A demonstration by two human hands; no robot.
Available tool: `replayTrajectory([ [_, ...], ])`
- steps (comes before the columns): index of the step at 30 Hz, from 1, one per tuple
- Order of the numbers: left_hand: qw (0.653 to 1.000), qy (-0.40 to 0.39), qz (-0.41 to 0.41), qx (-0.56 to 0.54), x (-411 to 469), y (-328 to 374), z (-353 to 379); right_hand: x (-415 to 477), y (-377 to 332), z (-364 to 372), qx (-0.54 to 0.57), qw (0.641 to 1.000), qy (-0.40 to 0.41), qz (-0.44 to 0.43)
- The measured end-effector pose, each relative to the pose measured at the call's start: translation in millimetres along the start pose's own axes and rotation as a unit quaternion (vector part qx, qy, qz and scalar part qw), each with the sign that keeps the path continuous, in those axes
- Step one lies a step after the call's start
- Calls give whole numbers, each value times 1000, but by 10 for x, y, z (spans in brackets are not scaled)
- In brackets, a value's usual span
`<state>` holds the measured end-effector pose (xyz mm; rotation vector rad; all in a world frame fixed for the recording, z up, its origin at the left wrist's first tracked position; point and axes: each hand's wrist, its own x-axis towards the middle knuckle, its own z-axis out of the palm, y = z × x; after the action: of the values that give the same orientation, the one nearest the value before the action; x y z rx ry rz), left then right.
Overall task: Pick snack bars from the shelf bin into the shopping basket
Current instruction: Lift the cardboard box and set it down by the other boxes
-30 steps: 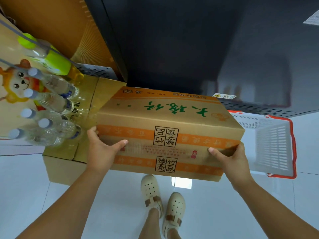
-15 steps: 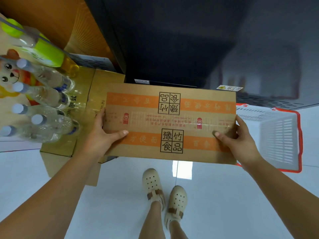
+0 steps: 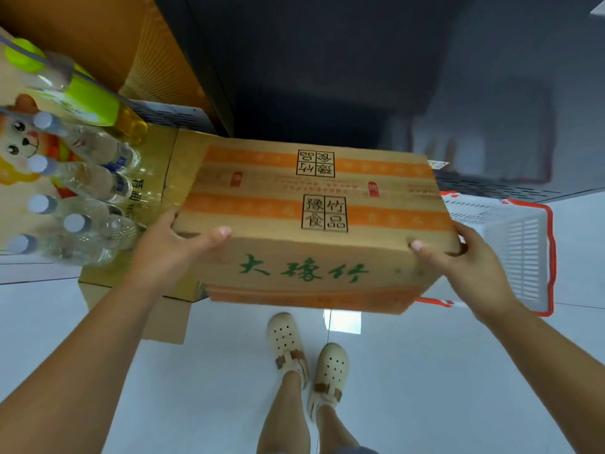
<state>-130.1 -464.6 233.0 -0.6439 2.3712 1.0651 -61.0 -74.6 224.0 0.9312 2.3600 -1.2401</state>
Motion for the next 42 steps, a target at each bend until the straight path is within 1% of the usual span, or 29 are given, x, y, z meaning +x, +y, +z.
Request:
replayTrajectory([
  [3,999,29,17,-1,123,177,-99,125,-162,-132,-78,996,43,-23],
  [9,998,62,11,-18,410,153,159,468,-153,80,-176,982,64,0],
  [10,997,69,15,-21,461,148,208,518,-149,124,-168,984,65,2],
  [12,997,70,21,-39,535,130,303,602,-93,222,-108,993,44,-1],
  [14,997,50,20,-51,530,77,392,594,19,315,-54,998,12,-5],
  [16,998,18,20,-49,472,-23,479,530,183,420,-33,999,-23,-5],
  [18,999,8,17,-46,446,-186,532,444,328,526,4,999,-51,-10],
  [21,1000,-11,-3,-22,447,-383,562,412,479,597,20,999,-46,-14],
  [23,999,-25,-20,-21,448,-453,588,404,534,617,30,998,-52,13],
  [25,999,-17,-30,-29,444,-462,600,389,496,632,47,996,-49,54],
  [28,999,-11,-36,-31,442,-445,582,357,422,612,54,995,-35,76],
  [30,999,-8,-29,-43,401,-408,528,321,394,546,27,998,-24,60],
  [32,999,3,-16,-32,337,-313,427,270,334,430,-27,999,-7,47],
  [35,999,24,10,-34,305,-65,231,203,148,217,-83,996,26,15],
  [37,999,36,28,-30,327,101,124,236,3,111,-118,992,45,10],
  [39,999,39,32,-20,354,166,69,291,-80,48,-143,988,49,15],
  [42,999,33,26,-27,354,111,81,275,-103,47,-145,988,47,17],
])
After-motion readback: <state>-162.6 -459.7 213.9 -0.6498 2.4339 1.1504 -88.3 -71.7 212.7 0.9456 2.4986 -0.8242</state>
